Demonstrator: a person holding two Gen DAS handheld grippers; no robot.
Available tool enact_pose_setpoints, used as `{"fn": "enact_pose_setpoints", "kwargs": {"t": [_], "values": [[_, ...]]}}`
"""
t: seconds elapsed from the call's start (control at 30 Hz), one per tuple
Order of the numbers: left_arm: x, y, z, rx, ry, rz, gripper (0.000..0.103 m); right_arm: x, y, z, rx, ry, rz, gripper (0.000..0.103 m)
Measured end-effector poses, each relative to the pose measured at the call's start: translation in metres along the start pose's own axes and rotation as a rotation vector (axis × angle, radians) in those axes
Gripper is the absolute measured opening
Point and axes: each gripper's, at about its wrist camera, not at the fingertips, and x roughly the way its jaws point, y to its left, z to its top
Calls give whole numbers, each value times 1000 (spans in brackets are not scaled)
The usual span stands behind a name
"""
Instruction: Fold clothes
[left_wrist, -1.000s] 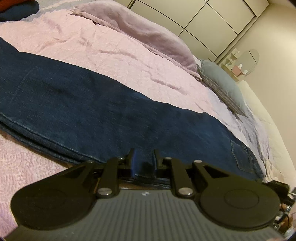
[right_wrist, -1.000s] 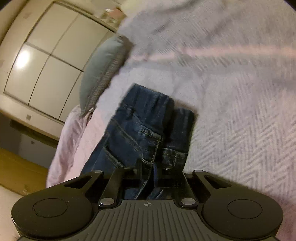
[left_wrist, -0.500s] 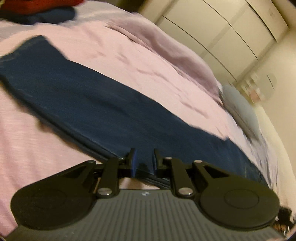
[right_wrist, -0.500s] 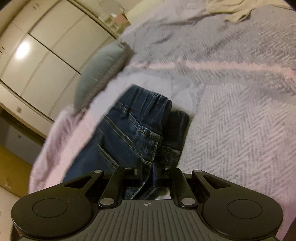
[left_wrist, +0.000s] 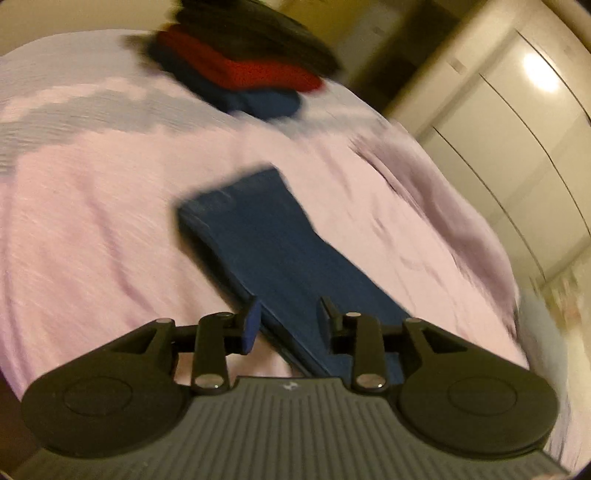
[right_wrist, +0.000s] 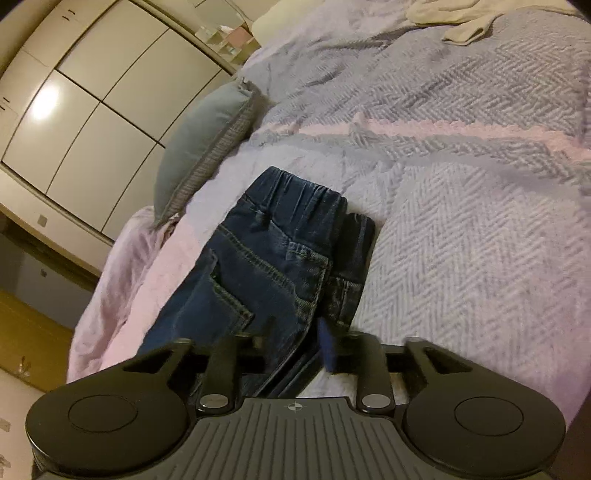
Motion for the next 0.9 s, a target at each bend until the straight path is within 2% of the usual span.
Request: {"fn": "enact_pose_setpoints", "kwargs": {"t": [0.1,0.17,0.23,0.27,0.3,0.37,0.43,0.47,0.5,0.6,0.7,0.73,0.77,0.8,0.9], "values": [[9,22,15,-96,-14,14,29,2,4,-1,12,4,15,35],[15,29,22,-112,-21,17,26,5,8,-2,14,9,18,35],[21,30,27,-86,-34,21,4,7,11,-3,10,14,17,35],[22,29,27,-58,-38,19,0,8,12,-4,7,17,13,35],[23,27,28,-27,-44,16,0,9,12,-5,4,20,6,35],[17,14,25,97,-101,9,0,8,13,-7,1,17,1,35],[15,6,20,220,-125,41,1,8,14,-8,-4,14,-5,35],[21,7,17,254,-94,78,3,8,15,-8,-11,13,-10,35],[31,11,15,262,-46,108,4,8,16,-9,-19,11,-16,35],[29,12,15,252,-35,123,9,9,26,-9,-77,6,-48,35],[6,-6,21,298,-115,207,9,5,42,-11,-182,-35,-84,35],[-2,-12,25,317,-153,213,9,5,48,-13,-228,-54,-105,35],[-9,-18,28,334,-188,214,9,5,56,-15,-275,-75,-129,36],[-11,-23,35,334,-200,179,9,6,64,-17,-323,-96,-153,36],[17,-40,48,367,-143,78,11,21,88,-28,-471,-115,-174,40]]}}
